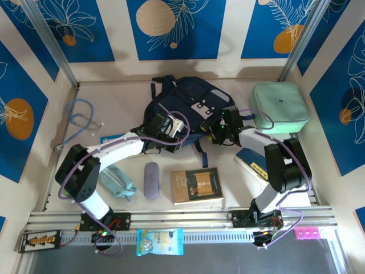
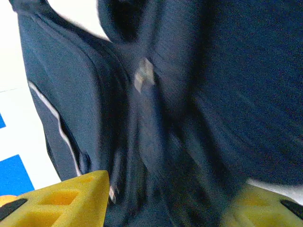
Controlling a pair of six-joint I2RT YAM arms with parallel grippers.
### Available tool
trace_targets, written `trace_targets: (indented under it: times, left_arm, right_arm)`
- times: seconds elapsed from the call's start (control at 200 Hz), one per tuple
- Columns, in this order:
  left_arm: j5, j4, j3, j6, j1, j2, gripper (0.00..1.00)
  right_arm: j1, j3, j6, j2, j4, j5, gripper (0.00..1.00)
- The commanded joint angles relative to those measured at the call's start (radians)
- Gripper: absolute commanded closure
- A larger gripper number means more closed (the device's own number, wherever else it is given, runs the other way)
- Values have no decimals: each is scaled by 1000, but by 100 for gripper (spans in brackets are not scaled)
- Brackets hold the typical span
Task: Pack the student bag
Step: Unzip the student bag at the center of the table.
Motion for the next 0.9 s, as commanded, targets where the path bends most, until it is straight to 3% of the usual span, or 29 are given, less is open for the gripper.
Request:
trace_targets:
  times: [0.0, 0.175, 0.35, 0.655, 0.895]
  left_arm:
    - [79, 17, 7, -40, -41, -17, 100]
    - [80, 17, 78, -87, -68, 70, 100]
    - [79, -4, 144, -135, -76, 130, 100]
    - [111, -49, 240, -163, -99, 206, 100]
    - [111, -68, 262, -153, -103, 226, 100]
  right_arm:
    - [-10, 57, -68, 69, 44, -14, 51]
    - [-71, 115, -180, 150, 75, -94, 55]
    - [-103, 12, -177, 11, 24, -50, 48]
    - [-40, -200, 79, -231, -23, -10, 36]
    - [-6, -188, 165, -161, 81, -82, 31]
